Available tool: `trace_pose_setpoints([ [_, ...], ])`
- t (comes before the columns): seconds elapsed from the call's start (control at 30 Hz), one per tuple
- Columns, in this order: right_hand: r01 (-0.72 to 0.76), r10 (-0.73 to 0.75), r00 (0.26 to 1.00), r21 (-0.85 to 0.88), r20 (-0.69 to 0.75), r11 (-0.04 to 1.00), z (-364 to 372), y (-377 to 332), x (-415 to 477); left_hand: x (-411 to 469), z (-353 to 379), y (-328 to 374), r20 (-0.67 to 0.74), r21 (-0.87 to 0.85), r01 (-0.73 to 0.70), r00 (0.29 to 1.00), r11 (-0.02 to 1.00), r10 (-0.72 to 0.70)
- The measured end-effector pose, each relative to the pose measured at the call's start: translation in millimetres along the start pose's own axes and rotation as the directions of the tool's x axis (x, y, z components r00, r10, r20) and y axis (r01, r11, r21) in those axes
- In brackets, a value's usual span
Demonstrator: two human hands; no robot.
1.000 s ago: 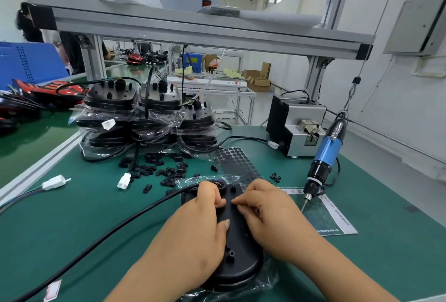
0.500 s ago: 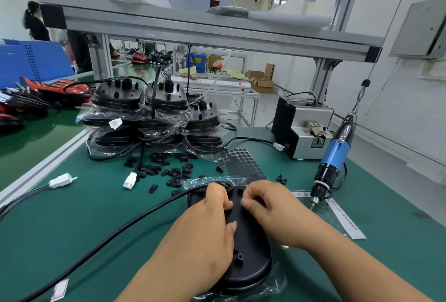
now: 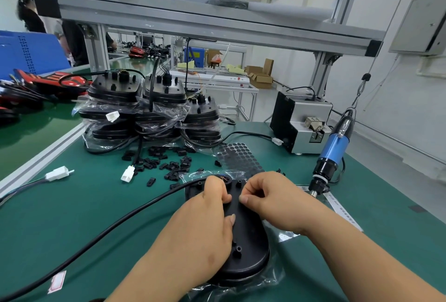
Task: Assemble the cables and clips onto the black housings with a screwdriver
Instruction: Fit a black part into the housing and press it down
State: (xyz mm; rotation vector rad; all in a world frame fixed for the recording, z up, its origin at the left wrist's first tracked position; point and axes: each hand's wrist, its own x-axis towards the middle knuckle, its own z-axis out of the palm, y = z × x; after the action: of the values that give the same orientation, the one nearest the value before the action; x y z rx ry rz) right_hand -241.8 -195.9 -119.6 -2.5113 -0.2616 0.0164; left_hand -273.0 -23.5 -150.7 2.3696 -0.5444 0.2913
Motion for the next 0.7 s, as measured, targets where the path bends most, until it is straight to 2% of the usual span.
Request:
trace_pose_setpoints([
  [0.13, -0.016, 0.016, 1.0, -0.011, -0.004, 1.0, -0.6, 2.0, -0.6, 0.0, 0.3, 0.0, 0.002, 0.002, 0.002, 1.0, 1.0, -0.002],
  [0.27, -0.065, 0.063, 0.998, 0.182, 0.017, 0.981, 0.2, 4.7, -3.3, 0.8, 0.5, -0.3, -0.001, 0.003, 0.004, 1.0, 1.0, -0.004],
  [0.33, -0.072, 0.07, 0.997, 0.222, 0.016, 0.972, 0.9, 4.7, -3.6, 1.0, 0.9, -0.1, -0.002, 0.003, 0.004, 1.0, 1.0, -0.004],
  [0.7, -0.041, 0.044, 0.998, 0.095, -0.033, 0.995, 4.4, 3.6, -1.3, 1.4, 1.8, -1.2, -0.004, 0.002, 0.003, 1.0, 1.0, -0.003],
])
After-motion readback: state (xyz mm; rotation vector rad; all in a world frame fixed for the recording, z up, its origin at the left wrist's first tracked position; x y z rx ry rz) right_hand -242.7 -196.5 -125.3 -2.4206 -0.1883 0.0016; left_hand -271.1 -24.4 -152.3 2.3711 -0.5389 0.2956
